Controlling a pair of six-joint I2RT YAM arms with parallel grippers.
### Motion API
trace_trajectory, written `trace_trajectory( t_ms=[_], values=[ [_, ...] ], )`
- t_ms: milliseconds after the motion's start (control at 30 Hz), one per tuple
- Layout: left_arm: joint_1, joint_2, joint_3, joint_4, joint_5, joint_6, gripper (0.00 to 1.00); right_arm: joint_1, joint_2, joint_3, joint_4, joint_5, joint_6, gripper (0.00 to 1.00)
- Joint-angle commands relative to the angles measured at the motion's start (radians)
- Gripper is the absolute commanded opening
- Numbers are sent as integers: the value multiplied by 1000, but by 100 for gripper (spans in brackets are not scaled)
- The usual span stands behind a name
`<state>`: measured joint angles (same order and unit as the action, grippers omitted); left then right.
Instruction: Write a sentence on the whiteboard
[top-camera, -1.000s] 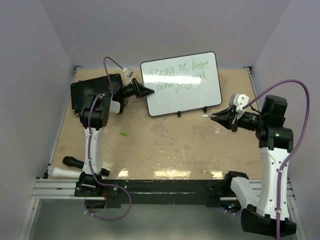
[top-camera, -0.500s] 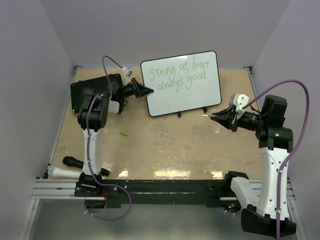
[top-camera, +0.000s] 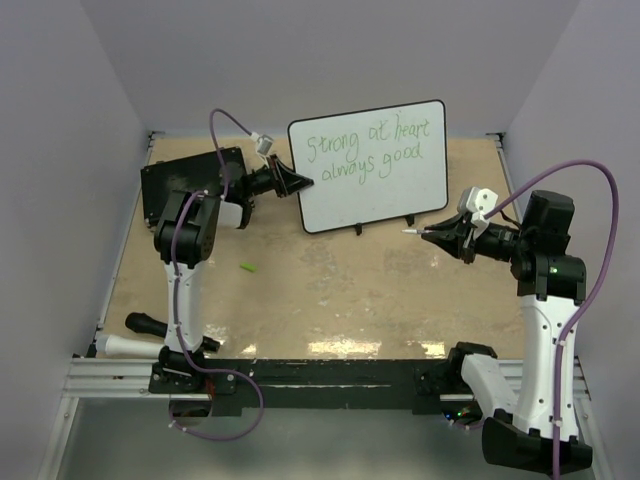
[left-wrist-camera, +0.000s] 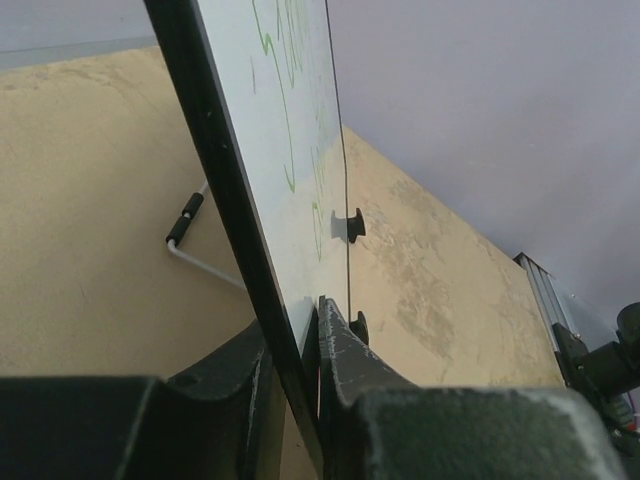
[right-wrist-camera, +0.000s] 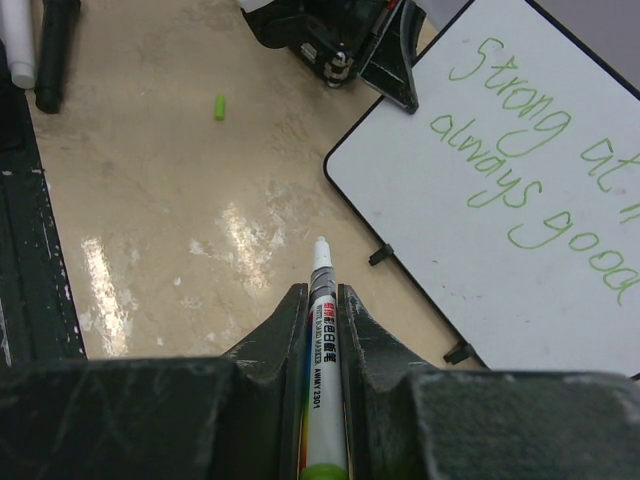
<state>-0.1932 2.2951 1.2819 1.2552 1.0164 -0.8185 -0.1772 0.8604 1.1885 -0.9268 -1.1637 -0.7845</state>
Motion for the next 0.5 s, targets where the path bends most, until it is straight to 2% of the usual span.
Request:
trace_trajectory(
  t_ms=[0, 133, 233, 467],
  values=[
    [-3, -62, -18, 273, 19, 111, 22, -4, -15, 0, 20, 2, 14, 0],
    [6, -60, -32, 277, 4, 113, 42, -2, -17, 0, 17, 2, 13, 0],
    [8, -57, -33, 279, -1, 110, 46, -4, -17, -1, 19, 2, 13, 0],
    [12, -54, -38, 282, -6, 114, 47, -4, -14, 0, 19, 1, 11, 0]
  ],
)
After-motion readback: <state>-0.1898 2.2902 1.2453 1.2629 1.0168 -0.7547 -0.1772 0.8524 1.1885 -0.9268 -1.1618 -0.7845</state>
